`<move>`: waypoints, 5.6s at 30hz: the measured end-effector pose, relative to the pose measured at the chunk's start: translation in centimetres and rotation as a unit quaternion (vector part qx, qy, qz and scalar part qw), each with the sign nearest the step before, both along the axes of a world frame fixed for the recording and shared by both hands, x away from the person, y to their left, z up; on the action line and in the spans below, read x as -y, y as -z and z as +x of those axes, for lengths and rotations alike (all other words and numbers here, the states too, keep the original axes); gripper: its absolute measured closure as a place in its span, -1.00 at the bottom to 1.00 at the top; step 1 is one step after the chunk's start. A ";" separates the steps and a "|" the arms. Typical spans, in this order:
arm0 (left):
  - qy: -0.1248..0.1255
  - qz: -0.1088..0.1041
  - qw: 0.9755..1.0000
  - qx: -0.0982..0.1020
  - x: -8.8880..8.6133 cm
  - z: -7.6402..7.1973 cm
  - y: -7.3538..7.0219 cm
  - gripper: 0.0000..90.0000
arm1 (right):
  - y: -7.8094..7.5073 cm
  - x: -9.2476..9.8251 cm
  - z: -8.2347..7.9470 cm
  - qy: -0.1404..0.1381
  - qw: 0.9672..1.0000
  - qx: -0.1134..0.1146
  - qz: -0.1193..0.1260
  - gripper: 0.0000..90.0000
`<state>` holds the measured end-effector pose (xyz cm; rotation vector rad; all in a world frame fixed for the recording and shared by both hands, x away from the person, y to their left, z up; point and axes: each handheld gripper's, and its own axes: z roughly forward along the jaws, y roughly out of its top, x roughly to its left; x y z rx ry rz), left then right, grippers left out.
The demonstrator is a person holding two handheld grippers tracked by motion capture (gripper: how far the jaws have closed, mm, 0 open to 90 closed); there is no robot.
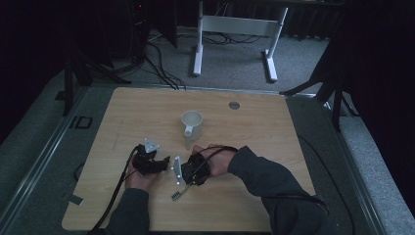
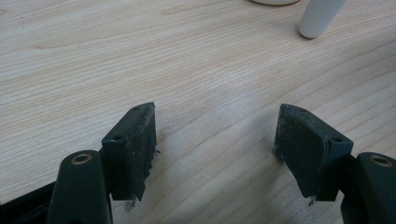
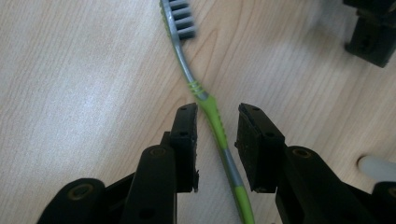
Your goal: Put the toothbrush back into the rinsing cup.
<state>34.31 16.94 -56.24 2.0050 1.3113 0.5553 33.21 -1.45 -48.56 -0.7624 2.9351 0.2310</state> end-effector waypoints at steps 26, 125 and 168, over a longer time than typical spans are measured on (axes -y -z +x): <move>0.002 -0.001 1.000 0.000 0.0 -0.1 0.0 -0.32 | 1.0 -0.2 0.3 -0.015 0.999 -0.001 -0.030 0.45; 0.002 -0.002 1.000 0.001 0.0 -0.6 0.0 -0.33 | 0.1 -0.3 2.6 0.009 0.998 -0.042 -0.035 0.84; 0.003 0.000 1.000 0.000 0.1 -0.5 0.0 -0.34 | -3.2 2.4 5.3 0.099 0.986 -0.063 0.120 0.83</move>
